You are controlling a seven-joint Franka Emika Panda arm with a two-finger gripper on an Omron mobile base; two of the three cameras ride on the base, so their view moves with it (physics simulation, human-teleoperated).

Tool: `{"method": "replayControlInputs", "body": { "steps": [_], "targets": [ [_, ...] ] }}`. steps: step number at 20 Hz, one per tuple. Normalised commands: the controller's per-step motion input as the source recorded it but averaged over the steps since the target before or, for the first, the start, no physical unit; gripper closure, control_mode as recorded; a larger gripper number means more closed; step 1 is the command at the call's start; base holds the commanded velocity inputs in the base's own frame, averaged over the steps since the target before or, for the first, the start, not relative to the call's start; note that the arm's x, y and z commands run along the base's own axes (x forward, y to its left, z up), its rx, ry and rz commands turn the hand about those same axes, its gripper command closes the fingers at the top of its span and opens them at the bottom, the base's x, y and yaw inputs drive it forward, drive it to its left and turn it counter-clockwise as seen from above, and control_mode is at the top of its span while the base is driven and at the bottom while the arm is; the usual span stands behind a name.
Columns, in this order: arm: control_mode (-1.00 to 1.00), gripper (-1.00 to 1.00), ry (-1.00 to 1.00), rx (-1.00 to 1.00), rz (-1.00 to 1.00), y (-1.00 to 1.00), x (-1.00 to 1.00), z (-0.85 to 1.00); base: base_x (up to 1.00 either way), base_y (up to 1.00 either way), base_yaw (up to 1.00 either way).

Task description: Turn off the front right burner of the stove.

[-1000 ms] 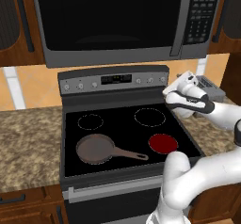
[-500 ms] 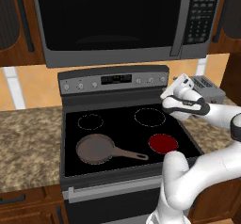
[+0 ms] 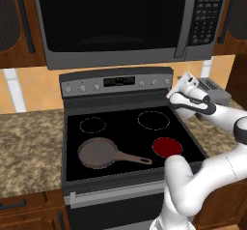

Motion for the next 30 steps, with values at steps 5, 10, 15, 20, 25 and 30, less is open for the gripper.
{"method": "replayControlInputs", "body": {
  "steps": [5,10,15,20,25,30],
  "targets": [
    [-1.00,-1.00,-0.01,-0.01,0.00,0.00,0.52,-0.04,0.00,0.00,0.00],
    [-1.00,-1.00,-0.01,-0.05,0.00,0.00,0.38,-0.16,0.00,0.00,0.00],
    [-1.00,-1.00,0.00,-0.08,0.00,0.00,0.26,-0.32,0.00,0.00,0.00],
    [-1.00,-1.00,-0.03,-0.04,0.00,0.00,0.28,-0.10,0.00,0.00,0.00],
    [-1.00,-1.00,-0.04,-0.01,0.00,0.00,0.37,-0.03,0.00,0.00,0.00],
    [-1.00,-1.00,-0.01,-0.01,0.00,-0.12,0.25,-0.06,0.00,0.00,0.00]
  ]
}}
